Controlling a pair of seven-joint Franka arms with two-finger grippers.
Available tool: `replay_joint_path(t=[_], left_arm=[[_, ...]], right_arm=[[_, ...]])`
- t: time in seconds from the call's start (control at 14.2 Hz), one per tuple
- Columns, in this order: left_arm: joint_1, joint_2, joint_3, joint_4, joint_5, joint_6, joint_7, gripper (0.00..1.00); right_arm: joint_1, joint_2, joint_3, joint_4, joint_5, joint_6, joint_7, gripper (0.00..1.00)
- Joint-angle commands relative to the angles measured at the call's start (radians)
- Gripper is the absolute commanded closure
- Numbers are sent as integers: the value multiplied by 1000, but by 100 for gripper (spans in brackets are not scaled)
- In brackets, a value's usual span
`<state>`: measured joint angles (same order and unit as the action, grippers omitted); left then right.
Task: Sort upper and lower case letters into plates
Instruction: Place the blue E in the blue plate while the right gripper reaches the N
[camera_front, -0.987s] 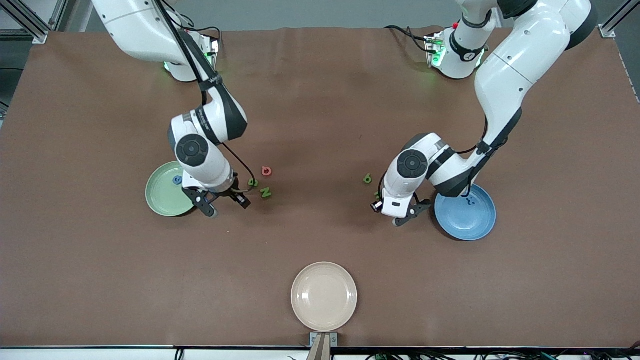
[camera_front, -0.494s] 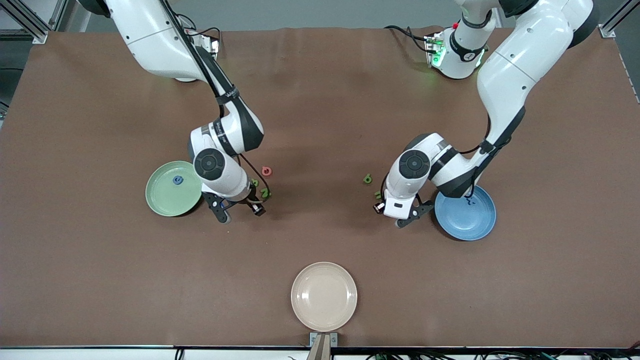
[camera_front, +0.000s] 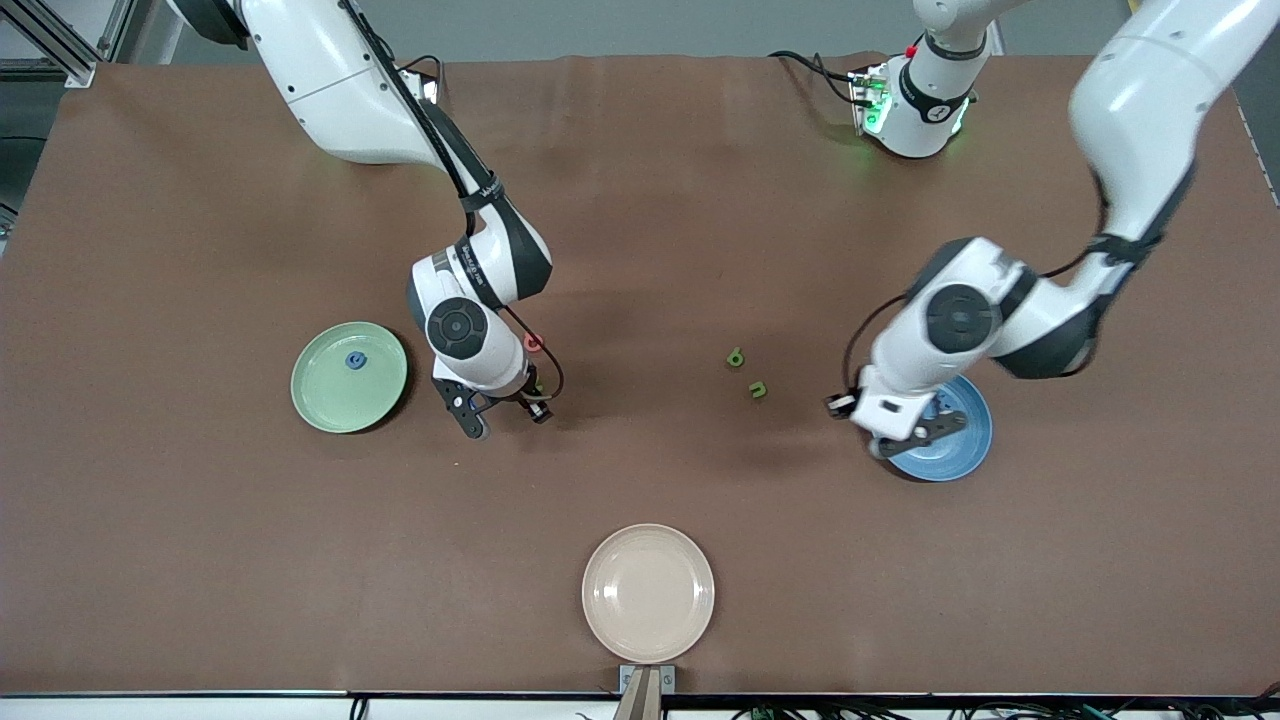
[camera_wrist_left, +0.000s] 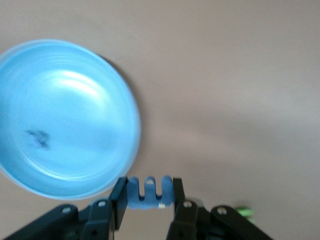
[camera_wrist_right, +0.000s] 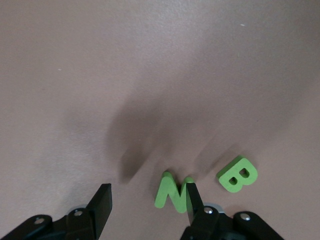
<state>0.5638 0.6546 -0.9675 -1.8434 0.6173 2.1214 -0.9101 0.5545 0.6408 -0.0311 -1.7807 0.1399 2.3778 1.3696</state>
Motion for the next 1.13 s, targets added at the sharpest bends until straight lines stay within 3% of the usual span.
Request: replay_joint_path(t=[0.0,0.35,0.56,0.63,0.78,0.85,1.06], left_arm=[[63,-3,-16,-37,41,-11,155,85],[163,63,9,-80,255,86,212,85],[160,94,58,-77,276,124,255,85],[153,97,67,-74,276,129,267,85],[149,114,78,-74,285,140,267,85],[149,117,78,-74,303,141,269,85],[149,143,81,-69,343,143,277,85]], right_arm=[[41,-12,-15,-40,1,6,32,32],[59,-38,-18,-86,0,5,34,32],[59,-41,-18,-91,0,6,34,39],[59,-41,-18,-91,-3,6,34,46],[58,-41,-18,-91,-5,5,34,77],[58,-41,-18,-89,-5,5,34,87],[51,-43,-18,-89,-28,3,34,98]])
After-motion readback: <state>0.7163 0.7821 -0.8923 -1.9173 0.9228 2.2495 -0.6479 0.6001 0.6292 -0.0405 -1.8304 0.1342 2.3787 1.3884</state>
